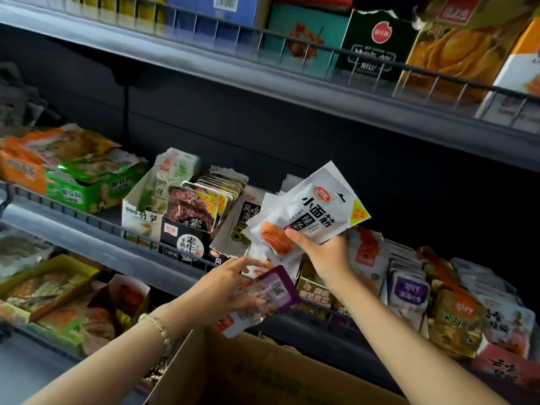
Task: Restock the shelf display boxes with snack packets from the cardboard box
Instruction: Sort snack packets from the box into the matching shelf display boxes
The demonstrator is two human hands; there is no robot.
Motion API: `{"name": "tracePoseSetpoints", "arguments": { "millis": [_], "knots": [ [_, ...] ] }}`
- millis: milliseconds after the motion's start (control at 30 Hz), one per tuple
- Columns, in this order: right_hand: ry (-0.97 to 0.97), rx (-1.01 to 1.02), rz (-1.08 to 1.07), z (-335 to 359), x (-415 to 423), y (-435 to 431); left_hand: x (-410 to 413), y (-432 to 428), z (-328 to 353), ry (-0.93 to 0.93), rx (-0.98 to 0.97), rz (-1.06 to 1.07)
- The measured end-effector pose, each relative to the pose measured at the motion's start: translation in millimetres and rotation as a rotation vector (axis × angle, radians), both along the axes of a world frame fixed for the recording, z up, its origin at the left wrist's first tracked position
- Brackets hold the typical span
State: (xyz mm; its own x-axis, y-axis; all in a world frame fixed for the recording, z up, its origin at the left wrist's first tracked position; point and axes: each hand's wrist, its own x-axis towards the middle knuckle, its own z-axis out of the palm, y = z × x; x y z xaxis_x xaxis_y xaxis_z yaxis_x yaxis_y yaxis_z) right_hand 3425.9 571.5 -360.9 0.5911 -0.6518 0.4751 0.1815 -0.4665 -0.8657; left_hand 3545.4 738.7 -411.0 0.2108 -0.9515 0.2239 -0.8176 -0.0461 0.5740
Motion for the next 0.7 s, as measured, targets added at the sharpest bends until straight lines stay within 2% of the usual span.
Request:
{"name": "tracePoseSetpoints", "arguments": {
  "millis": [167, 467, 567, 633, 700],
  "knots": [
    [0.165, -0.139, -0.022, -4, -6, -1, 5, -3, -3, -0.054, -0.003, 0.007],
    [0.365, -0.273, -0.041, -1, -12, -1, 7, -5, -11, 0.254, -0.061, 0.011],
    [0.515, -0.257, -0.032, 5, -2, -3, 9, -6, -10, 0.337, -0.06, 0.038],
    [0.624, -0.282, -0.009, 14, 3, -8, 9, -6, -6, 0.315, -0.068, 0.055],
    [0.666, -0.29, -0.006, 21, 7, -13, 9, -6, -2, 0.175, -0.046, 0.06]
  ]
}}
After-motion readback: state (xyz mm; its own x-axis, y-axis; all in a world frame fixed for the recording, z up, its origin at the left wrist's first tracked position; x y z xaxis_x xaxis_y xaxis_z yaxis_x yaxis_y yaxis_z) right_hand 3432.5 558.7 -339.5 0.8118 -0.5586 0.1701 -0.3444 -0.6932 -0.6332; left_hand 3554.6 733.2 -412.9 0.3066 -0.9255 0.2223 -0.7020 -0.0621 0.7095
